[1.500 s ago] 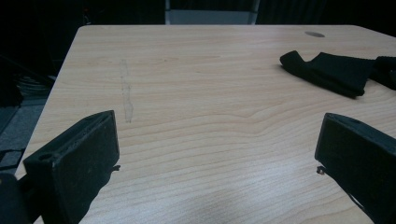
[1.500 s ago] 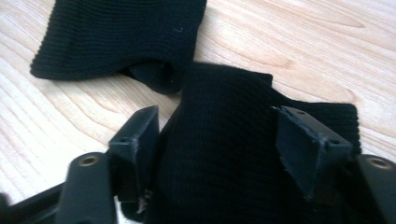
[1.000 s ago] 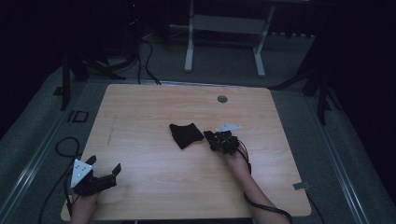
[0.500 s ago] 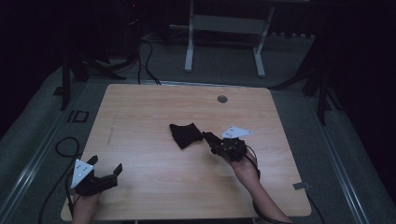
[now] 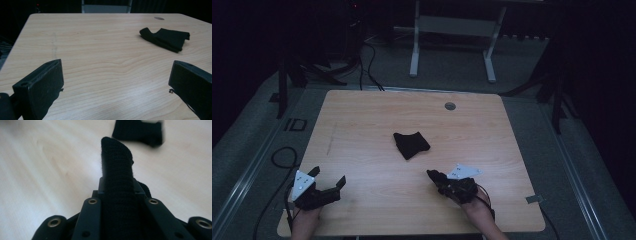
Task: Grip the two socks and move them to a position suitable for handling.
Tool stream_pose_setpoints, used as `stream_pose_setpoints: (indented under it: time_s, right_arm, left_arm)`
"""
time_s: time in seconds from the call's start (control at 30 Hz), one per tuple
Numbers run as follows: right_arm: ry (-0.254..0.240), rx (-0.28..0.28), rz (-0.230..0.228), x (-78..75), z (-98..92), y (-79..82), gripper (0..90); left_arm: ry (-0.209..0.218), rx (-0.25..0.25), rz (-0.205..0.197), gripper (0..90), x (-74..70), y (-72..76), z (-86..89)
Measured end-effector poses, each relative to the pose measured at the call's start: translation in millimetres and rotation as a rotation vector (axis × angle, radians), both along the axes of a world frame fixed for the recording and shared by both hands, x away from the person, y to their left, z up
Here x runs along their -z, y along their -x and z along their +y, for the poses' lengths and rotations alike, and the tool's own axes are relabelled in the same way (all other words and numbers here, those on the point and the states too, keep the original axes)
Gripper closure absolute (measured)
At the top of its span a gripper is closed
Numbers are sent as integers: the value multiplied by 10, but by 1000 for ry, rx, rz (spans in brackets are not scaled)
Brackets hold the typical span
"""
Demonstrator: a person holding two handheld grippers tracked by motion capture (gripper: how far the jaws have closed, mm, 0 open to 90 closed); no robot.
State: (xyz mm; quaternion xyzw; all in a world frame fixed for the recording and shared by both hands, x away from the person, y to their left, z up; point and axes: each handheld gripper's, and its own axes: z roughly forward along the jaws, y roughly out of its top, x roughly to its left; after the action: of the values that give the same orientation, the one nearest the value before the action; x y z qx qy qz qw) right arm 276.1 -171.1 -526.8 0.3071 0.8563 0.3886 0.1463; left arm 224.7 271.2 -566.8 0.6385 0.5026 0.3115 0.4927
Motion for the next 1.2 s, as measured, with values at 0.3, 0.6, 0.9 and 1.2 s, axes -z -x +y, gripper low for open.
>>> stream_pose_setpoints:
  time_s: [0.3, 0.6, 0.9, 1.2]
  right_arm:
    - [52, 9, 81, 326, 42, 7, 767]
    - [25, -33, 128, 222, 66, 24, 456]
    - [-49, -4, 34, -179, -178, 66, 361]
    - [44, 52, 80, 85, -282, -189, 434]
  left_arm:
    - [-3, 72, 10, 1, -14, 1, -140]
    - [69, 203, 145, 1, -42, -40, -492]
    - [80, 535, 255, 157, -145, -97, -1171]
    - [8, 687, 298, 318, -171, -277, -1783]
